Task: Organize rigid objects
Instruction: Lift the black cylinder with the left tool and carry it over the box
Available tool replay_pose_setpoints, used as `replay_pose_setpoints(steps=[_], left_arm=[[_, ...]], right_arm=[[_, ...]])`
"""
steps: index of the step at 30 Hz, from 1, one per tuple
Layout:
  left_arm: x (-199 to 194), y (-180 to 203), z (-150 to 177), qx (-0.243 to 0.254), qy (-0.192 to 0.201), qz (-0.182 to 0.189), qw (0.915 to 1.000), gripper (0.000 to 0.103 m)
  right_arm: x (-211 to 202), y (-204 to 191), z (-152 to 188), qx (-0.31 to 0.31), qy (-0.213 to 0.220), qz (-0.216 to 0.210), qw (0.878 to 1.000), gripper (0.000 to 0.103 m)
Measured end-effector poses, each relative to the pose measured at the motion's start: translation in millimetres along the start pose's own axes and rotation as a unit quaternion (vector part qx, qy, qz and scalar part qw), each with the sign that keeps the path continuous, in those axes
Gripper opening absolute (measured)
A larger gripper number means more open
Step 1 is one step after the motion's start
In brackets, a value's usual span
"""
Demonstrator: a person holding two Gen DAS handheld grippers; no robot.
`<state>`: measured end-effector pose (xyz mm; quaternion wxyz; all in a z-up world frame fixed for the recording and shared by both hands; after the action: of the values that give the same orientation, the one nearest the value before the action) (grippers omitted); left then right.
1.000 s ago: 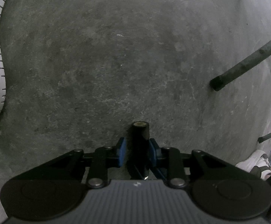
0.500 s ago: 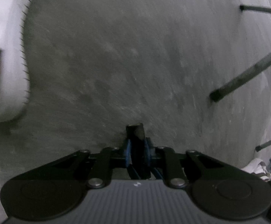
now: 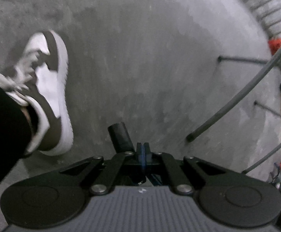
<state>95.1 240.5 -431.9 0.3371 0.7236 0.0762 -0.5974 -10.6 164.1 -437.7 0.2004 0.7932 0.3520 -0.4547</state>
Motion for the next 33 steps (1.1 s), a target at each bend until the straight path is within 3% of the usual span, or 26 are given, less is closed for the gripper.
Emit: replay_pose_setpoints(steps=[8,15,19,25,29,33], left_arm=[[-107,12,-8,0.009,0.095,0.043,0.9945,0.000],[-232,29,10,0.053,0.207,0.074,0.9740,0.000],[-302,54,34,0.096,0.282,0.082,0.9509,0.000],[-375,117,67,0.164,0.357,0.114,0.9125,0.001],[-397,179,77,0.217,0.373,0.160,0.8877,0.001],[-399,258,76,0.275,0.362,0.213,0.8648,0.001]], right_arm=[[-84,-36,-58,-0.065,0.104,0.009,0.992,0.020],[-180,-68,-102,-0.121,0.217,0.018,0.969,0.020],[-248,-76,-123,-0.131,0.288,0.024,0.948,0.020],[-357,-26,-113,-0.124,0.392,0.062,0.909,0.020],[-412,28,-102,-0.109,0.437,0.105,0.887,0.020],[-459,69,-87,-0.093,0.459,0.167,0.868,0.020]])
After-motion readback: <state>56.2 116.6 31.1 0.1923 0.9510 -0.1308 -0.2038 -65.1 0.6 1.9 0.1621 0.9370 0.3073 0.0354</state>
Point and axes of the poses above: each gripper's, at about its wrist camera, not at the fingertips, and x roughly the way its jaws point, y to its right, z to its underside, the point moved 3 cm from there along x, roughly the way its jaws point, and after that the axes turned 7 degrees about -x, right-handed, at the moved point
